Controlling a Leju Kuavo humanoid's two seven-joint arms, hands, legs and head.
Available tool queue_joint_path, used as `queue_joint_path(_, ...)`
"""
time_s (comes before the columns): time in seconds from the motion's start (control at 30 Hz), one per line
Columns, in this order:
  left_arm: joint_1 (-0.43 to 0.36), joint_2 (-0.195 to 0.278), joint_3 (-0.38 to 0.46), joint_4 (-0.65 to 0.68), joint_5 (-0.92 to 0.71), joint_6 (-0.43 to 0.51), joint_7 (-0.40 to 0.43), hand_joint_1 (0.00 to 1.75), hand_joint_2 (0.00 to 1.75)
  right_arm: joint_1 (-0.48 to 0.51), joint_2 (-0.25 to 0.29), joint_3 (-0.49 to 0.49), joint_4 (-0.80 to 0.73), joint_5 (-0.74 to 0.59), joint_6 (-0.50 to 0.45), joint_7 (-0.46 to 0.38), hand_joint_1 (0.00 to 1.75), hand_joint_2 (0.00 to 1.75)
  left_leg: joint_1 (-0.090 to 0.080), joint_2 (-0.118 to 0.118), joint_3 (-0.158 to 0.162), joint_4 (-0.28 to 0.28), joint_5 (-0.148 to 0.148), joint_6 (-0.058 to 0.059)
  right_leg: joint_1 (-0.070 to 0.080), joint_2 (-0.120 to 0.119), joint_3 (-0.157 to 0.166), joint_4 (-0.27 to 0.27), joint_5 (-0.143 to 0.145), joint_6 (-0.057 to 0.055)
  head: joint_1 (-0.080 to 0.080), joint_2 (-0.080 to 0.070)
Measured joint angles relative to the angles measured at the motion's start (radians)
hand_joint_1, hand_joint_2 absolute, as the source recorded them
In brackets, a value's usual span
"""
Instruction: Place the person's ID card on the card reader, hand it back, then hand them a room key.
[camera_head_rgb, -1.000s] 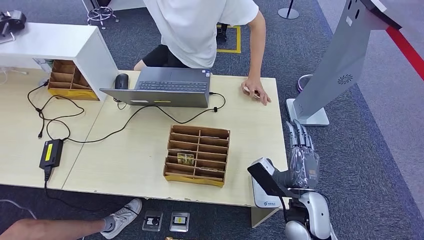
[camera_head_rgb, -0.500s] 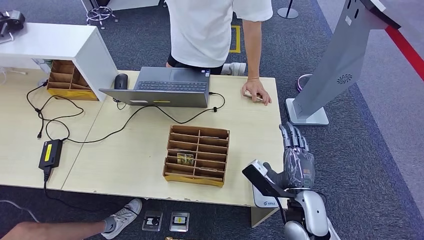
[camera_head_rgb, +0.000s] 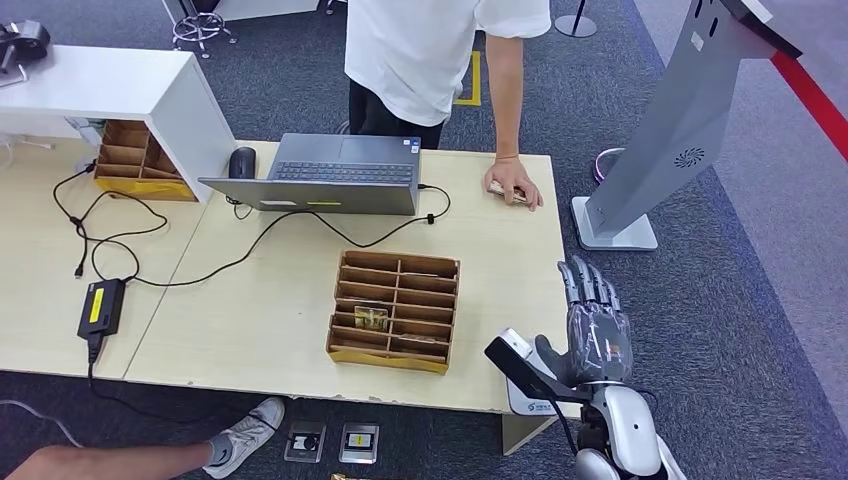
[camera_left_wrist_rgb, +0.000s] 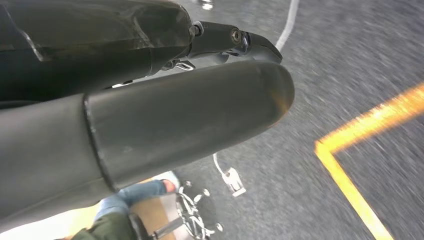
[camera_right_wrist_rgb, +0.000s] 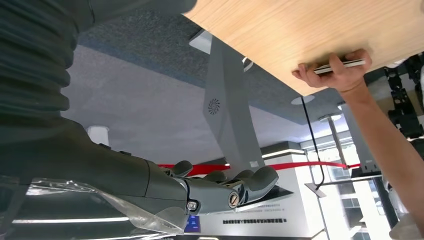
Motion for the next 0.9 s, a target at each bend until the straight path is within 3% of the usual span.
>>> queue_joint_path(0.1,0.002,-0.023,0.001,-0.022,-0.012,-0.006,-0.039,0.0,0.0,0.0,-0.006,0.001,-0.02,0.0,0.019,-0.003,0.19,1.75,0.0,0.002,0.0,0.0,0.0,0.0,0.0,0.0,0.0,0.0,0.0,0.0,0.0,0.0)
queue_joint_path(0.13,0.001,-0.03,0.002,-0.031,-0.017,-0.01,-0.048,0.0,0.0,-0.002,-0.006,0.002,-0.022,-0.001,0.023,-0.009,0.0,1.75,0.0,0.002,0.0,0.0,0.0,0.0,0.0,0.0,0.0,0.0,0.0,0.0,0.0,0.0)
queue_joint_path(0.33,-0.07,-0.058,0.024,-0.08,-0.044,-0.079,0.01,0.0,0.0,-0.038,0.006,0.028,-0.024,-0.02,0.001,-0.031,0.0,1.75,0.0,0.0,0.0,0.0,0.001,0.001,0.0,-0.001,0.0,0.0,0.002,0.0,0.0,0.0)
queue_joint_path(0.53,-0.106,-0.072,0.068,-0.098,-0.12,-0.09,0.022,0.0,0.0,-0.041,0.011,0.043,-0.049,-0.069,-0.049,-0.035,0.0,1.75,0.0,0.003,0.001,0.0,0.002,0.0,0.0,0.001,0.0,0.001,0.003,0.0,0.0,0.0)
queue_joint_path(0.57,-0.106,-0.073,0.075,-0.101,-0.132,-0.09,0.024,0.0,0.0,-0.041,0.011,0.043,-0.053,-0.077,-0.057,-0.036,0.22,1.75,0.0,0.003,0.001,0.0,0.001,0.0,0.0,0.001,0.0,0.001,0.003,0.0,0.0,0.0)
queue_joint_path(0.67,-0.106,-0.075,0.099,-0.106,-0.161,-0.089,0.029,0.0,0.0,-0.041,0.011,0.044,-0.067,-0.092,-0.071,-0.039,1.37,1.75,0.0,0.003,0.0,0.0,0.001,0.001,0.0,0.001,-0.001,0.001,0.003,0.0,0.0,0.0)
queue_joint_path(0.7,-0.106,-0.076,0.108,-0.108,-0.168,-0.089,0.031,0.0,0.0,-0.041,0.011,0.045,-0.071,-0.097,-0.074,-0.04,1.32,1.75,0.0,0.003,0.0,0.0,0.001,0.001,0.0,0.002,-0.001,0.001,0.003,0.0,0.0,0.0)
queue_joint_path(0.77,-0.106,-0.077,0.124,-0.111,-0.183,-0.09,0.034,0.0,0.0,-0.041,0.011,0.046,-0.078,-0.11,-0.082,-0.044,0.73,1.75,0.0,0.003,0.0,0.0,0.001,0.001,0.0,0.002,-0.001,0.001,0.003,0.0,0.0,0.0)
queue_joint_path(0.8,-0.105,-0.078,0.132,-0.113,-0.193,-0.09,0.037,0.0,0.0,-0.041,0.011,0.047,-0.08,-0.119,-0.089,-0.048,0.35,1.75,0.0,0.003,0.0,0.0,0.001,0.001,0.0,0.002,-0.001,0.001,0.003,0.0,0.0,0.0)
queue_joint_path(0.9,-0.105,-0.082,0.159,-0.116,-0.223,-0.092,0.045,0.0,0.0,-0.041,0.011,0.051,-0.087,-0.14,-0.109,-0.056,0.0,1.75,0.0,0.003,0.0,0.0,0.001,0.001,0.0,0.002,-0.001,0.001,0.003,0.0,0.0,0.0)
